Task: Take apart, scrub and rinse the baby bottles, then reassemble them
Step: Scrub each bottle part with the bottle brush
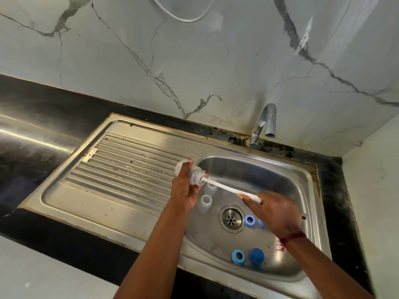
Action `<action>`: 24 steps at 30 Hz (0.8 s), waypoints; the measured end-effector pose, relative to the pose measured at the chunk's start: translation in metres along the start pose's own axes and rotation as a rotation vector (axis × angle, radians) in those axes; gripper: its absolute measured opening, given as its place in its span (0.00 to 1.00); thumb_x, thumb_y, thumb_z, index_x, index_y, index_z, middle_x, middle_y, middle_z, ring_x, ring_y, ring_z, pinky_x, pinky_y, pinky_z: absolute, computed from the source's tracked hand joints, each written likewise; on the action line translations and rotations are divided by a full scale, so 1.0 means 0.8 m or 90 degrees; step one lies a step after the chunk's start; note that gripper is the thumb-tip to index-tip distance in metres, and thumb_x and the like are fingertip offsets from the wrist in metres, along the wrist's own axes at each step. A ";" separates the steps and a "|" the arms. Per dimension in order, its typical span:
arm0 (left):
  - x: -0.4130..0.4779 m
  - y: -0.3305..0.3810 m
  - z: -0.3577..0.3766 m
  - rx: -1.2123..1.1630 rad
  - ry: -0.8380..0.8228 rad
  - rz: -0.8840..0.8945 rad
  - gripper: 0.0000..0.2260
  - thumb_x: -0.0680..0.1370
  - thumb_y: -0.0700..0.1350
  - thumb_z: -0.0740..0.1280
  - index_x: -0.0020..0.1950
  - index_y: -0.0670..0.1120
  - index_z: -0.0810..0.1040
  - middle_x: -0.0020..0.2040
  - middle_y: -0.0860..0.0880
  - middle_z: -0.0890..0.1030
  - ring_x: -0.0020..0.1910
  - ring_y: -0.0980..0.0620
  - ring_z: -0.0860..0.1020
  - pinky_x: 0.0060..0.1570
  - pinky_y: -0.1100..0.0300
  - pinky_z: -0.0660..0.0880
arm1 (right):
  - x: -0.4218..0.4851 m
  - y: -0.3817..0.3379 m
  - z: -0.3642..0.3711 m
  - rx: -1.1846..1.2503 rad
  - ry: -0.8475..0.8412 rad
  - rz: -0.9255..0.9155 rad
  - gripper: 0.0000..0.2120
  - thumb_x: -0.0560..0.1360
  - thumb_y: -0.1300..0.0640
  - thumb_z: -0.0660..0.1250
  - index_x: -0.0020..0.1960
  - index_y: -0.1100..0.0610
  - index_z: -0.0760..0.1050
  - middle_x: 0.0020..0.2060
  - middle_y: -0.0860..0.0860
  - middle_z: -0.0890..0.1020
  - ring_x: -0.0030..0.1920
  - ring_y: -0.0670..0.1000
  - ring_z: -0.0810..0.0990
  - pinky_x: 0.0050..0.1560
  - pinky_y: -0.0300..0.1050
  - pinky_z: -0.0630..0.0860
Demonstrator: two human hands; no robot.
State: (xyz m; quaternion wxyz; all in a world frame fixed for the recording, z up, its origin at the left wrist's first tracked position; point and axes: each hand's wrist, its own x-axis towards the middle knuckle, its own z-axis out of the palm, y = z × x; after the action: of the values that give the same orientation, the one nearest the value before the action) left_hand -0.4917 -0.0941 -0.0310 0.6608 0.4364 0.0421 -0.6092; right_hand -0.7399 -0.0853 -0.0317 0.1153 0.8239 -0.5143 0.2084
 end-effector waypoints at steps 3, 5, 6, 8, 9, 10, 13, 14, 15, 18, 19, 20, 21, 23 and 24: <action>0.000 0.001 0.001 0.054 0.035 0.022 0.12 0.75 0.40 0.73 0.54 0.39 0.74 0.45 0.37 0.80 0.39 0.43 0.82 0.38 0.47 0.84 | 0.000 0.009 0.002 -0.002 0.019 -0.049 0.26 0.75 0.33 0.62 0.28 0.51 0.70 0.25 0.44 0.61 0.23 0.47 0.62 0.23 0.38 0.63; 0.003 0.000 0.001 0.121 0.076 0.065 0.15 0.74 0.41 0.75 0.57 0.41 0.74 0.48 0.38 0.81 0.42 0.41 0.83 0.38 0.47 0.84 | 0.003 0.012 0.002 -0.002 0.016 -0.071 0.25 0.75 0.33 0.61 0.28 0.50 0.69 0.25 0.44 0.62 0.23 0.46 0.62 0.24 0.38 0.63; 0.004 -0.001 0.002 0.156 0.095 0.088 0.19 0.73 0.43 0.76 0.60 0.42 0.73 0.51 0.38 0.80 0.46 0.40 0.83 0.39 0.46 0.83 | 0.003 0.014 0.002 -0.001 0.005 -0.076 0.26 0.76 0.33 0.59 0.29 0.50 0.70 0.24 0.44 0.63 0.23 0.46 0.63 0.24 0.38 0.63; 0.006 -0.004 0.003 0.223 0.117 0.124 0.28 0.70 0.48 0.78 0.65 0.44 0.70 0.56 0.38 0.79 0.50 0.39 0.82 0.43 0.42 0.83 | 0.000 0.017 0.008 0.009 -0.019 -0.073 0.27 0.77 0.32 0.56 0.30 0.50 0.72 0.23 0.44 0.68 0.23 0.46 0.65 0.24 0.38 0.66; 0.005 -0.006 0.004 0.251 0.122 0.139 0.29 0.70 0.49 0.78 0.65 0.46 0.69 0.57 0.40 0.78 0.51 0.41 0.82 0.45 0.42 0.83 | -0.002 0.017 0.012 0.015 -0.041 -0.059 0.29 0.78 0.31 0.53 0.31 0.50 0.73 0.23 0.45 0.70 0.23 0.46 0.67 0.23 0.40 0.69; 0.003 -0.007 0.006 0.265 0.125 0.148 0.28 0.70 0.49 0.78 0.65 0.47 0.68 0.56 0.42 0.77 0.50 0.44 0.81 0.47 0.43 0.82 | -0.004 0.016 0.017 0.020 -0.067 -0.040 0.31 0.79 0.30 0.49 0.32 0.50 0.73 0.24 0.45 0.72 0.23 0.46 0.69 0.24 0.42 0.72; -0.001 -0.005 0.008 0.175 0.098 0.116 0.25 0.74 0.46 0.76 0.66 0.47 0.68 0.55 0.45 0.77 0.51 0.47 0.79 0.44 0.49 0.82 | -0.009 0.013 0.026 0.014 -0.097 0.010 0.34 0.78 0.27 0.44 0.35 0.50 0.75 0.26 0.46 0.75 0.25 0.47 0.73 0.26 0.45 0.75; -0.001 -0.005 0.005 0.135 0.088 0.097 0.25 0.74 0.45 0.76 0.67 0.46 0.69 0.56 0.44 0.78 0.52 0.46 0.80 0.44 0.48 0.82 | -0.010 0.013 0.026 0.011 -0.096 0.020 0.33 0.77 0.27 0.45 0.37 0.50 0.77 0.27 0.46 0.76 0.25 0.47 0.74 0.26 0.45 0.75; -0.001 -0.005 0.002 0.109 0.084 0.077 0.26 0.74 0.45 0.76 0.68 0.45 0.71 0.58 0.42 0.78 0.54 0.43 0.80 0.45 0.46 0.83 | -0.011 0.012 0.025 0.011 -0.087 0.027 0.32 0.77 0.28 0.47 0.38 0.50 0.78 0.27 0.46 0.77 0.25 0.47 0.74 0.26 0.43 0.75; -0.005 -0.004 -0.004 0.058 0.086 0.044 0.25 0.74 0.45 0.75 0.69 0.42 0.73 0.59 0.40 0.80 0.55 0.40 0.81 0.47 0.45 0.83 | -0.016 0.009 0.021 0.019 -0.050 0.029 0.29 0.76 0.30 0.54 0.40 0.52 0.81 0.29 0.47 0.78 0.26 0.47 0.75 0.25 0.41 0.73; -0.006 -0.004 -0.005 0.044 0.085 0.043 0.25 0.74 0.45 0.75 0.68 0.41 0.73 0.58 0.39 0.80 0.55 0.40 0.82 0.46 0.46 0.83 | -0.018 0.008 0.019 0.022 -0.035 0.027 0.28 0.76 0.31 0.55 0.40 0.52 0.81 0.29 0.47 0.78 0.27 0.47 0.75 0.25 0.40 0.71; -0.006 -0.003 -0.004 0.035 0.086 0.046 0.24 0.75 0.45 0.75 0.68 0.40 0.73 0.57 0.40 0.81 0.53 0.41 0.82 0.42 0.48 0.84 | -0.020 0.006 0.017 0.023 -0.018 0.022 0.28 0.76 0.31 0.56 0.39 0.53 0.81 0.29 0.47 0.77 0.27 0.47 0.74 0.25 0.39 0.70; -0.007 -0.002 -0.003 0.034 0.089 0.050 0.23 0.75 0.45 0.75 0.67 0.40 0.74 0.55 0.41 0.81 0.50 0.42 0.83 0.38 0.51 0.83 | -0.022 0.005 0.015 0.018 0.000 0.019 0.28 0.76 0.32 0.57 0.39 0.53 0.81 0.28 0.47 0.77 0.27 0.47 0.74 0.25 0.39 0.69; -0.009 0.000 0.001 0.033 0.102 0.060 0.22 0.75 0.45 0.75 0.65 0.40 0.74 0.52 0.42 0.81 0.46 0.44 0.83 0.32 0.54 0.82 | -0.024 0.003 0.013 0.002 0.037 0.007 0.26 0.75 0.33 0.59 0.39 0.54 0.81 0.28 0.48 0.76 0.26 0.48 0.73 0.26 0.38 0.69; -0.009 0.001 0.002 0.037 0.115 0.061 0.22 0.74 0.45 0.75 0.65 0.40 0.74 0.52 0.42 0.81 0.45 0.45 0.83 0.31 0.55 0.81 | -0.026 0.003 0.014 -0.009 0.056 -0.004 0.25 0.75 0.34 0.61 0.39 0.55 0.81 0.28 0.49 0.76 0.27 0.48 0.73 0.27 0.39 0.69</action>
State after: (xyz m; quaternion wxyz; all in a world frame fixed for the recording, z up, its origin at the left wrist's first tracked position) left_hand -0.4936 -0.0899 -0.0249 0.6696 0.5098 0.0632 -0.5363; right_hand -0.7477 -0.0745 -0.0515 0.1446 0.8146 -0.5076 0.2406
